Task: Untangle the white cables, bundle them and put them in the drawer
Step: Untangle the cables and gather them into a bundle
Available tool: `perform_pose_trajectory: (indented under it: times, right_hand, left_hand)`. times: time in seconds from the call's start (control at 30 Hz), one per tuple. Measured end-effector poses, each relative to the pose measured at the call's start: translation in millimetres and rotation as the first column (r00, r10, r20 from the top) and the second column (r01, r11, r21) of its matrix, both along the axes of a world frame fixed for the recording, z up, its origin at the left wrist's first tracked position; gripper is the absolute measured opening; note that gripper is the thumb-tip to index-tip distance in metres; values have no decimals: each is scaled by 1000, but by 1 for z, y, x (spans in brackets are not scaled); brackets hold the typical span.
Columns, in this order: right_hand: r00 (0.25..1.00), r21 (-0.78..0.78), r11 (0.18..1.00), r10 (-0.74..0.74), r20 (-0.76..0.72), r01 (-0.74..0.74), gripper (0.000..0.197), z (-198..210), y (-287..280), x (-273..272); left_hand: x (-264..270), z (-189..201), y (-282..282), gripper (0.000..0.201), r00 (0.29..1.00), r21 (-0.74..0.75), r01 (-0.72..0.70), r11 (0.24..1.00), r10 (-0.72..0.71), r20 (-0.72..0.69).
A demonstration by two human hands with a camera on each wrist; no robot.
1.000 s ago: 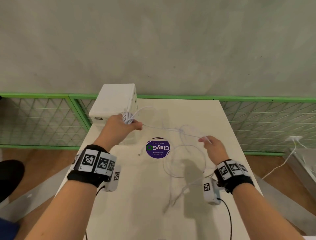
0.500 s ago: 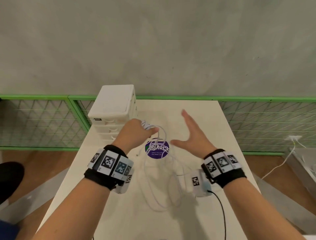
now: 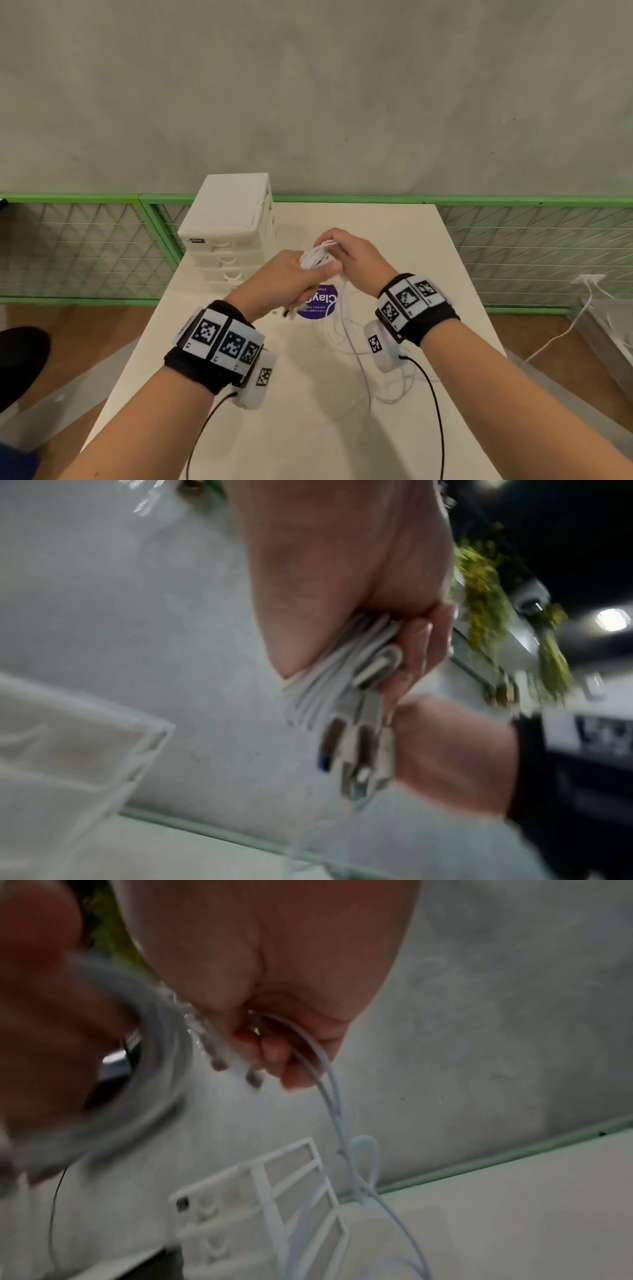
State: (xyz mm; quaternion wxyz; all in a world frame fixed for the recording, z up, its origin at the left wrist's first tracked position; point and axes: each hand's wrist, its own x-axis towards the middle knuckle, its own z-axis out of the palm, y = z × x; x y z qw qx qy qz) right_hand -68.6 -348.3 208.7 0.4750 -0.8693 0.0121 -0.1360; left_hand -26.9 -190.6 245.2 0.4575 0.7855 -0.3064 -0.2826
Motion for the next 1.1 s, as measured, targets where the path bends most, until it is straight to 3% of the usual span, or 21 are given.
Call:
perform_pose_trajectory:
  times: [0.1, 0.27, 0.43, 0.5, 0.57, 0.63, 0.7, 0.77, 0.8, 0.83, 0.9, 1.0, 1.1]
  right_hand:
    - [999, -13, 1000, 5, -52, -5, 17, -13, 10, 1]
    - [983, -65, 998, 15, -183, -27, 16, -36, 23, -5]
    - [942, -116, 988, 59, -330, -102, 21, -58, 29, -19]
    - [939, -122, 984, 81, -333, -128, 18, -62, 31, -28]
    - [946, -97, 986, 101, -307, -136, 12, -60, 34, -33]
    - [959, -73, 989, 108, -263, -131, 15, -54, 35, -34]
    - [971, -28, 989, 134, -197, -142, 14, -45, 35, -35]
    - [985, 44, 992, 120, -123, -115, 21, -35, 30, -34]
    - [991, 78, 993, 100, -90, -93, 24, -31, 27, -34]
    - [995, 106, 992, 76, -67, -69, 23, -27, 23, -34]
    - [999, 144, 990, 7, -48, 0, 19, -22, 15, -35]
    - [994, 185, 976, -112, -15, 113, 18, -22, 2, -37]
    - [980, 113, 975, -196, 17, 193, 12, -31, -5, -40]
  left_hand:
    - [-5, 6, -1, 60, 996, -257, -38, 966, 17, -84]
    - [-2, 17, -4, 42, 917, -539, -235, 809, 0, -399]
    - [5, 36, -8, 38, 910, -714, -346, 609, 32, -413]
    - [13, 41, -9, 36, 900, -748, -423, 511, 136, -415]
    - [21, 37, -8, 35, 876, -749, -478, 459, 312, -368]
    - [30, 28, -5, 32, 850, -732, -464, 499, 483, -210]
    - [40, 12, -1, 35, 813, -630, -401, 665, 575, 90]
    - [43, -4, 2, 39, 794, -371, -340, 864, 475, 380]
    - [42, -12, 2, 41, 806, -212, -308, 928, 372, 459]
    - [39, -17, 2, 44, 835, -79, -265, 961, 270, 479]
    - [31, -24, 4, 48, 917, 66, -163, 984, 127, 378]
    - [18, -27, 6, 50, 985, 78, -54, 995, 41, 166]
    - [8, -31, 4, 35, 988, 85, -81, 993, 69, 139]
